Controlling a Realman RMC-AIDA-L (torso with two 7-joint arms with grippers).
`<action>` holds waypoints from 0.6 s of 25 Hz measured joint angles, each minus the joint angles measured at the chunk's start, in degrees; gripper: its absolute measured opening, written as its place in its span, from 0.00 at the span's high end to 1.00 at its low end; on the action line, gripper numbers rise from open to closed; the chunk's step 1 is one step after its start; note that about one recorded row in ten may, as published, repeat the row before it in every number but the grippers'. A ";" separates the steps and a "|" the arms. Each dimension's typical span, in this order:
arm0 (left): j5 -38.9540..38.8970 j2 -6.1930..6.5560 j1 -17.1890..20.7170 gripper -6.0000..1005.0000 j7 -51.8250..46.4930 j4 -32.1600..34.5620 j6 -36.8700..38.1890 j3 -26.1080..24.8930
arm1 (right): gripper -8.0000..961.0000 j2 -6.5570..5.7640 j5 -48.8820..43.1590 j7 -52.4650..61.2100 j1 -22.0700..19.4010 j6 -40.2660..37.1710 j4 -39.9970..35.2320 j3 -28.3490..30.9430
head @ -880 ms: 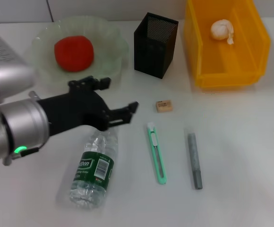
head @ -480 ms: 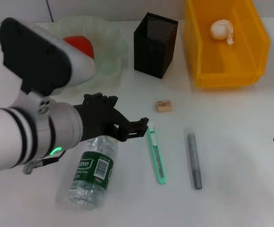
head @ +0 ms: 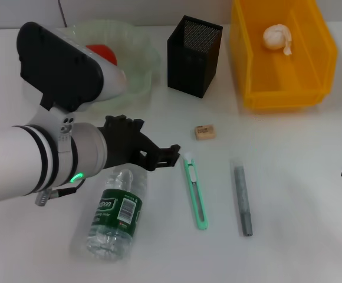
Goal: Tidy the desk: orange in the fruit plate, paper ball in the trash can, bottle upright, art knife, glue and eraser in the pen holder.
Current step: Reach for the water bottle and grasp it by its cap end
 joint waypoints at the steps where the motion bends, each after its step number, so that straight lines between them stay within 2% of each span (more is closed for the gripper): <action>1: 0.03 0.00 -0.19 0.16 0.01 -1.00 -0.51 -0.45 | 0.13 0.04 -0.06 0.00 0.08 0.01 0.02 -0.07; 7: -0.21 -0.01 -2.15 0.17 0.07 -5.61 -1.72 -1.48 | 0.13 0.13 -1.28 -0.45 0.58 0.22 0.21 0.13; 15: 0.01 0.05 -2.41 0.17 0.11 -5.41 -1.82 -1.50 | 0.13 0.22 -0.91 -0.64 0.34 -0.33 0.51 1.71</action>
